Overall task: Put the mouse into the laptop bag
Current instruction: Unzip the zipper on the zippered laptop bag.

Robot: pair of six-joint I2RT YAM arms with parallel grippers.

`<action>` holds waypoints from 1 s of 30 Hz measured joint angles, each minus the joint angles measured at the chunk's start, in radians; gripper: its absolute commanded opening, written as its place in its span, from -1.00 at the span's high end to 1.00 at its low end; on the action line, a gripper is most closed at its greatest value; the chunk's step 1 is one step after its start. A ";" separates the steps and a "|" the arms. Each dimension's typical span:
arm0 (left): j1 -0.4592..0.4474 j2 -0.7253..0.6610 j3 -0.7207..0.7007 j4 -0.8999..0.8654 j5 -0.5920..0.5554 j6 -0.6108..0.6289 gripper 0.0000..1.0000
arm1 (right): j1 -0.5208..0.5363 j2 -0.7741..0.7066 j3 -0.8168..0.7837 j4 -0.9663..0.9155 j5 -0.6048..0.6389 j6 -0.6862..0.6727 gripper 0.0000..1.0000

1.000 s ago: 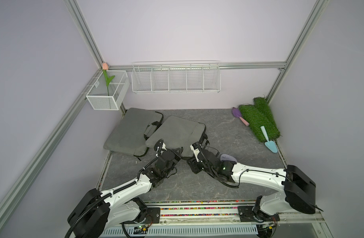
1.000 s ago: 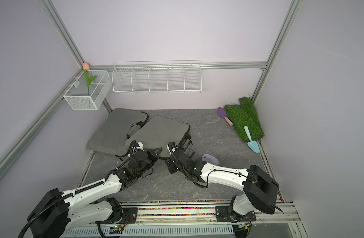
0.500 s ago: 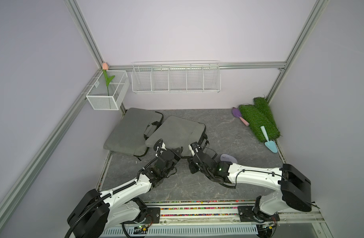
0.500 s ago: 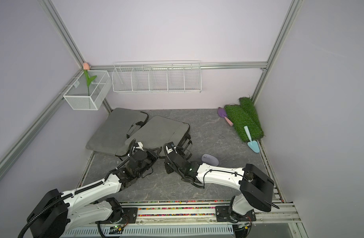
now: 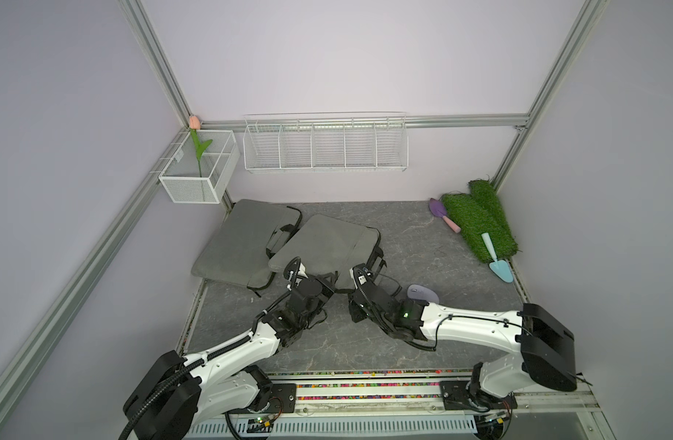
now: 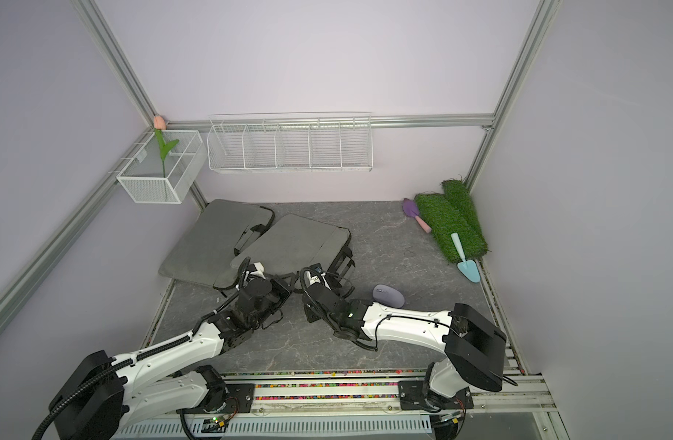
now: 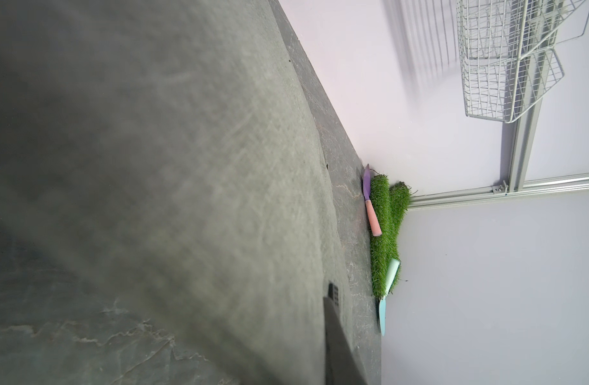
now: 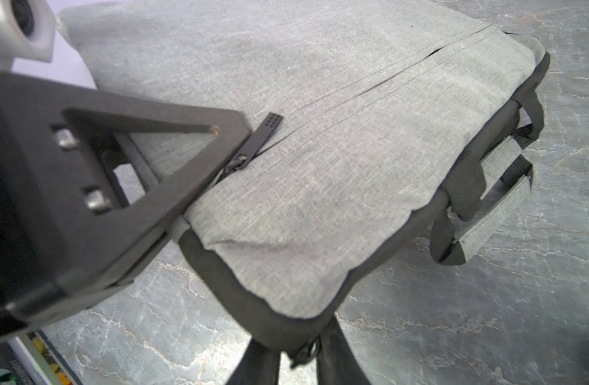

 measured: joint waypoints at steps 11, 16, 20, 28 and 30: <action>0.000 -0.003 0.000 0.002 -0.001 0.000 1.00 | 0.005 -0.017 0.000 -0.029 0.008 -0.009 0.67; 0.000 -0.004 0.000 0.002 -0.002 0.000 1.00 | 0.005 -0.019 0.000 -0.036 0.010 -0.009 0.55; 0.000 -0.006 0.000 0.002 -0.002 0.000 1.00 | 0.005 -0.021 -0.002 -0.042 0.020 -0.008 0.60; 0.000 -0.023 0.000 -0.003 -0.005 0.000 1.00 | 0.006 -0.061 -0.018 -0.053 0.027 -0.005 0.70; 0.000 -0.026 0.000 -0.004 -0.005 0.000 1.00 | 0.006 -0.070 -0.022 -0.054 0.027 -0.005 0.68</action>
